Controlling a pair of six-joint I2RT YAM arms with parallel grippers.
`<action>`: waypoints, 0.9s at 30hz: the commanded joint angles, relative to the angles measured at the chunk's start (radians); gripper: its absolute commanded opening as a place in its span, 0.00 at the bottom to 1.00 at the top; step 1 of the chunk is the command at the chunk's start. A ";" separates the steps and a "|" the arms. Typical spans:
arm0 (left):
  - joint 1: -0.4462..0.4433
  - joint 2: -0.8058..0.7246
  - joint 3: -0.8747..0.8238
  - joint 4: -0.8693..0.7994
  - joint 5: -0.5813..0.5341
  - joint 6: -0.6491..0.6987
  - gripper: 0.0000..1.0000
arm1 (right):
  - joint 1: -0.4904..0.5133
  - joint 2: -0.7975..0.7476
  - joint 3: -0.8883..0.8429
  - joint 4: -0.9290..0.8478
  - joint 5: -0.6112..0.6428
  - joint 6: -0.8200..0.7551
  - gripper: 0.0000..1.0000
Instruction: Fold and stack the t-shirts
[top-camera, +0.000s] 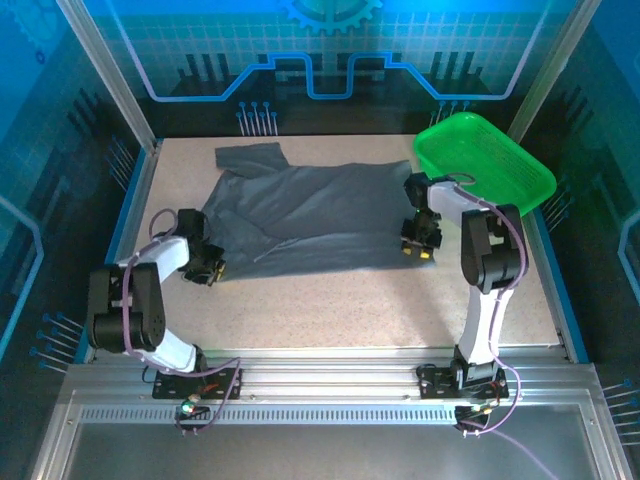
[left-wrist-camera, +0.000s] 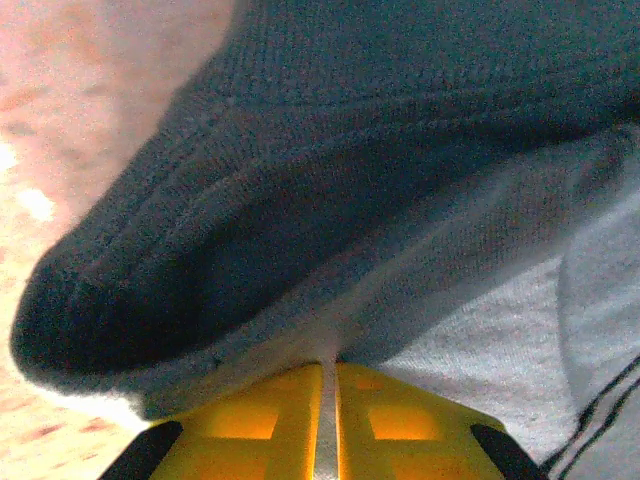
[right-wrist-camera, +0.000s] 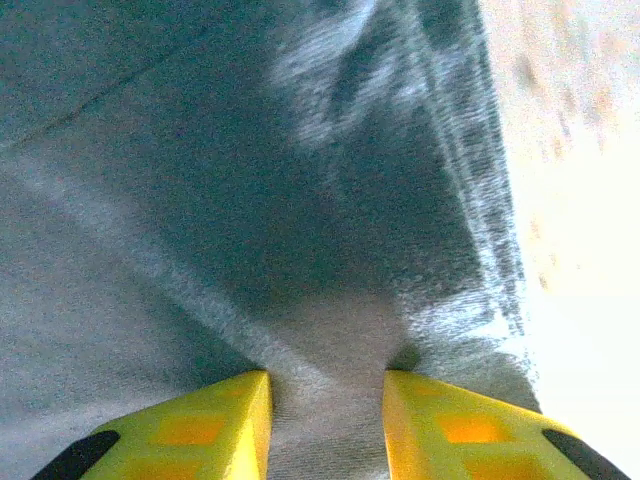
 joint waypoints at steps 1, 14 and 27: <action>0.035 -0.055 -0.072 -0.102 -0.029 0.004 0.15 | 0.008 -0.071 -0.117 -0.029 0.039 0.054 0.35; 0.079 -0.324 -0.173 -0.209 0.006 -0.003 0.24 | 0.077 -0.358 -0.357 0.018 0.002 0.098 0.42; -0.268 -0.323 -0.062 -0.116 0.048 -0.432 0.49 | 0.220 -0.491 -0.273 0.456 -0.565 -0.086 0.64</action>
